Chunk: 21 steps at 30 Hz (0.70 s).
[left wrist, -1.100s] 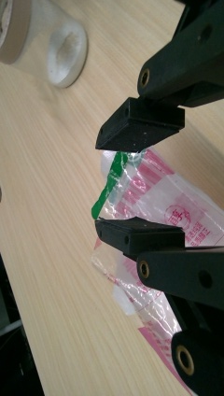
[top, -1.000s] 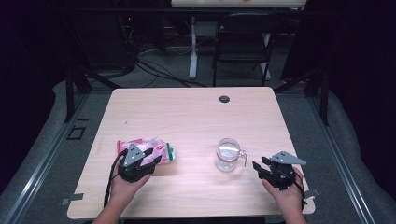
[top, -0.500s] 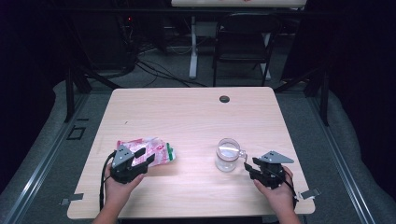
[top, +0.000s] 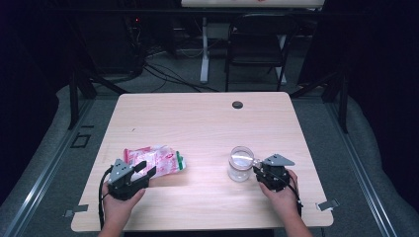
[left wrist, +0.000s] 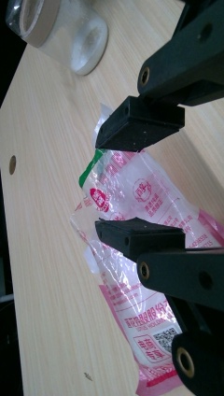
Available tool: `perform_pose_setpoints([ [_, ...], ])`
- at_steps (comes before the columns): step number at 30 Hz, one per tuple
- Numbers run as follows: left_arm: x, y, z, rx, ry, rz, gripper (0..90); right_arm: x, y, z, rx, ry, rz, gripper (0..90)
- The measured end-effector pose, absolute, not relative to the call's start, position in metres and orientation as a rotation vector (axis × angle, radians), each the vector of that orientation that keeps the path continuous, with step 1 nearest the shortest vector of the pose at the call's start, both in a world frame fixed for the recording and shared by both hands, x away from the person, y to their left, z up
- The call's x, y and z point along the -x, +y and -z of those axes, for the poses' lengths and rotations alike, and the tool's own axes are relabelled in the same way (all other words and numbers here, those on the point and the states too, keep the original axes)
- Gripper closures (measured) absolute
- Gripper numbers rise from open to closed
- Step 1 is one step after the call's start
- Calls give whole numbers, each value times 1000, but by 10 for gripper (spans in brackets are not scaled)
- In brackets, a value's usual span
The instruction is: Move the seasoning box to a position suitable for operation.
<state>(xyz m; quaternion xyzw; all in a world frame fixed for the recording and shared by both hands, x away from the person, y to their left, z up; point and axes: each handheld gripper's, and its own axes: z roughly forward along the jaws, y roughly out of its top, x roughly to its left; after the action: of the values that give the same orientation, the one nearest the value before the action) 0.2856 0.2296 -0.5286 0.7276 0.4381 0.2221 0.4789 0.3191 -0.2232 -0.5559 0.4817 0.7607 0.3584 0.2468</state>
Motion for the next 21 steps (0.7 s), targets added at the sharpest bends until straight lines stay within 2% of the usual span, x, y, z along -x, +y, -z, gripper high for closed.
perform_pose_setpoints([
  [4, -285, 232, 530, -1764, 1091, -530, 562, -321, -223, 556, -1307, 2086, -985, 760],
  [10, -285, 231, 528, -1758, 1085, -518, 596, -323, -224, 556, -1289, 2099, -977, 767],
  [21, -286, 213, 525, -1799, 1006, -518, 607, -317, -221, 555, -1253, 2128, -994, 767],
])
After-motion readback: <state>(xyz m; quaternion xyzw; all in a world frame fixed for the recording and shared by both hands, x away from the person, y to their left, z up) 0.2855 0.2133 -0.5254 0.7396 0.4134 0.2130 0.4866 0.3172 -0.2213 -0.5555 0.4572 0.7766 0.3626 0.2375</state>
